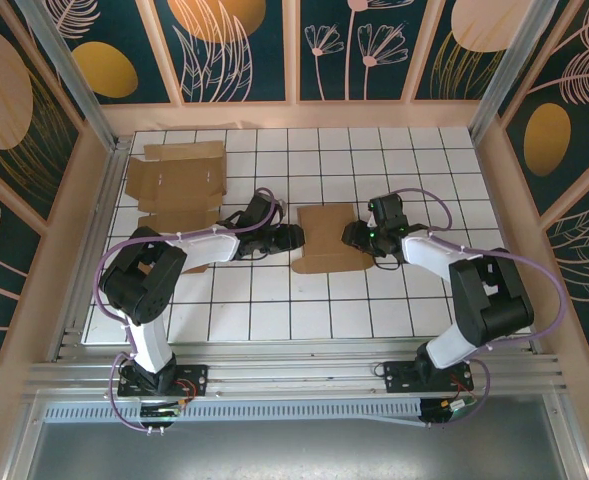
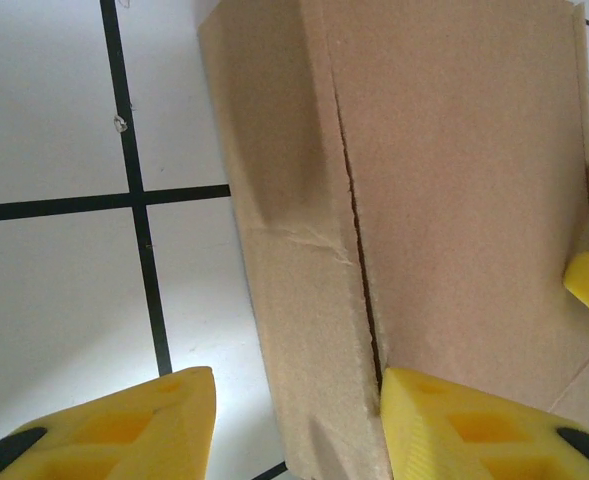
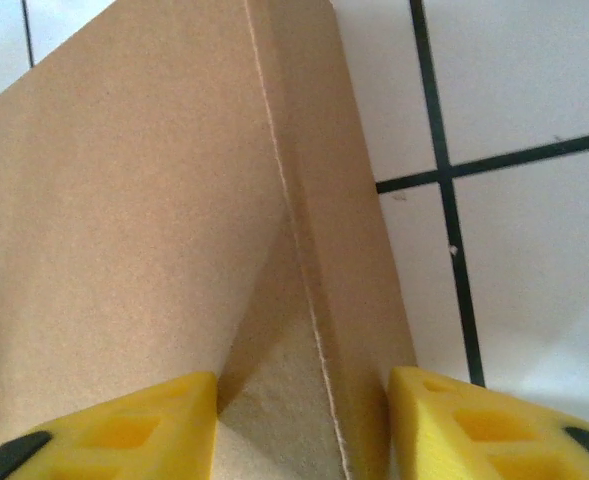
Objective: Fold the paper box
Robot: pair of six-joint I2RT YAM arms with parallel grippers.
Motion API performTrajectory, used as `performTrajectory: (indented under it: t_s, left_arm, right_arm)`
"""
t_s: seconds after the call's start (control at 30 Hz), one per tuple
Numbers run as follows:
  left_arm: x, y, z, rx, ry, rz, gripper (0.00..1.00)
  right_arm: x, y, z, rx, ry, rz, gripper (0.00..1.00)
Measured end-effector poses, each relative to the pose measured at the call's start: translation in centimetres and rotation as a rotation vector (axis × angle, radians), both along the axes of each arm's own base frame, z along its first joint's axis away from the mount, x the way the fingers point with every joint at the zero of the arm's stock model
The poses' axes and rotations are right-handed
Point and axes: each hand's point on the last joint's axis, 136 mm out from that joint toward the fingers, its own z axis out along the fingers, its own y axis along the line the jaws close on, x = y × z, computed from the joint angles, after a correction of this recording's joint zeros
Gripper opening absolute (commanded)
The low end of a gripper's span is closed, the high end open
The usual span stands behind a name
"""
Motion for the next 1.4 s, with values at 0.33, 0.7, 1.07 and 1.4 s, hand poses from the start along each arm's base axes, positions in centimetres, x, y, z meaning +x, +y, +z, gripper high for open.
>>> performTrajectory:
  t_s: [0.33, 0.7, 1.07, 1.4]
  left_arm:
    - [-1.6, 2.8, 4.4, -0.169, -0.083, 0.108, 0.85]
    - [1.4, 0.9, 3.0, -0.329, 0.010, 0.135, 0.99]
    - [2.2, -2.6, 3.3, -0.493, 0.045, 0.048, 0.99]
    - [2.3, -4.8, 3.0, -0.577, 0.092, 0.027, 0.54]
  right_arm:
    - [1.5, 0.1, -0.3, 0.138, -0.016, 0.023, 0.33]
    - [2.0, -1.0, -0.5, 0.311, 0.007, 0.073, 0.31]
    - [2.2, -2.7, -0.4, 0.384, 0.001, 0.062, 0.32]
    - [2.2, -2.9, -0.3, 0.398, -0.005, 0.055, 0.40]
